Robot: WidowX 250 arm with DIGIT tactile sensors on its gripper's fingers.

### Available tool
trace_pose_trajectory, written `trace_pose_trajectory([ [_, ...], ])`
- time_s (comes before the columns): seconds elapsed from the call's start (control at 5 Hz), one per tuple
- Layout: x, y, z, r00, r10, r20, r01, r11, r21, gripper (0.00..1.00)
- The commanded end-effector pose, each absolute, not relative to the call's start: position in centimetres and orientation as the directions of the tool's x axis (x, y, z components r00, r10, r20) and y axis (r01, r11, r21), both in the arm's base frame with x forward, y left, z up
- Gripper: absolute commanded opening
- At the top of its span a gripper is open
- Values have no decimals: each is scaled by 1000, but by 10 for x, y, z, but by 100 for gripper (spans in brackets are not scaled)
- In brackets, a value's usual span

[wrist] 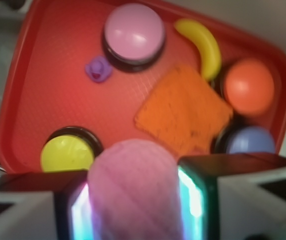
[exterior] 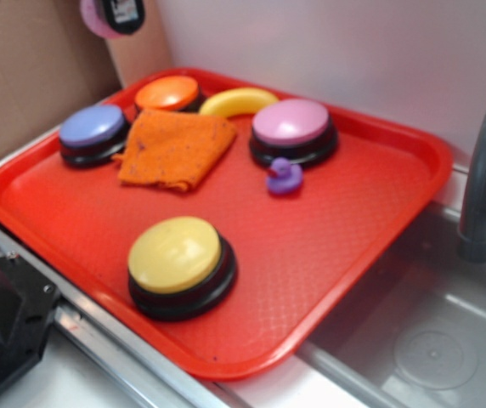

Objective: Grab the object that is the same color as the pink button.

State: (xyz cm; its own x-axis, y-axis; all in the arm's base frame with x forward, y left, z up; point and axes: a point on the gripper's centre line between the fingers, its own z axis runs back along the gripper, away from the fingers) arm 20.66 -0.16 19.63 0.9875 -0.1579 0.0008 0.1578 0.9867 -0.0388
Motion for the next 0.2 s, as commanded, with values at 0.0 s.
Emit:
trace_pose_trajectory([
  [0.0,187,-25,212,991,133,-20,-134,991,-25,0],
])
